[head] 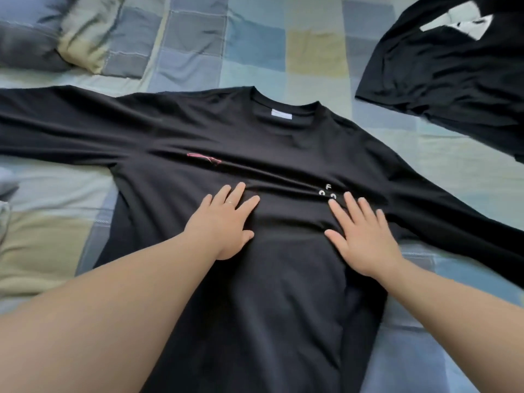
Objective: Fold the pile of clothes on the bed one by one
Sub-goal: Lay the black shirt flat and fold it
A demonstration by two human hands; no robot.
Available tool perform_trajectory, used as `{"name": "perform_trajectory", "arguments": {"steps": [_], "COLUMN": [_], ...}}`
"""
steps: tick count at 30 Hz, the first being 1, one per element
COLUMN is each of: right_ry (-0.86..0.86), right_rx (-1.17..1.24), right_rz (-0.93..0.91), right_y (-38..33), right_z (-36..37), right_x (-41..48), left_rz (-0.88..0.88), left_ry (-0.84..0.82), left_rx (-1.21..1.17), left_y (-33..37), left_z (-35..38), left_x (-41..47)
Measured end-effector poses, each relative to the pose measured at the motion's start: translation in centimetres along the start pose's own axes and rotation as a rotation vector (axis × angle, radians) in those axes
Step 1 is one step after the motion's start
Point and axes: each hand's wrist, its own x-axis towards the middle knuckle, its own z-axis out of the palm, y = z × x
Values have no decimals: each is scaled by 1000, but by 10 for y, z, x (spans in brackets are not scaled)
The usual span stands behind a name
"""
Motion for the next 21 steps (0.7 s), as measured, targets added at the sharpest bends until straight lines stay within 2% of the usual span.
{"name": "perform_trajectory", "arguments": {"steps": [5, 10, 14, 19, 21], "right_ry": [26, 1, -68, -2, 48], "right_rx": [77, 267, 281, 565, 603], "right_rz": [210, 29, 17, 196, 298], "right_y": [45, 2, -32, -73, -90], "right_z": [20, 40, 68, 83, 83], "right_x": [-32, -106, -169, -220, -233], "left_rz": [-60, 94, 236, 396, 428], "left_ry": [24, -8, -45, -79, -104], "left_rx": [-36, -2, 52, 79, 81], "left_y": [54, 93, 103, 98, 96], "left_z": [27, 53, 79, 106, 113], "left_x": [-21, -59, -96, -136, -149]}}
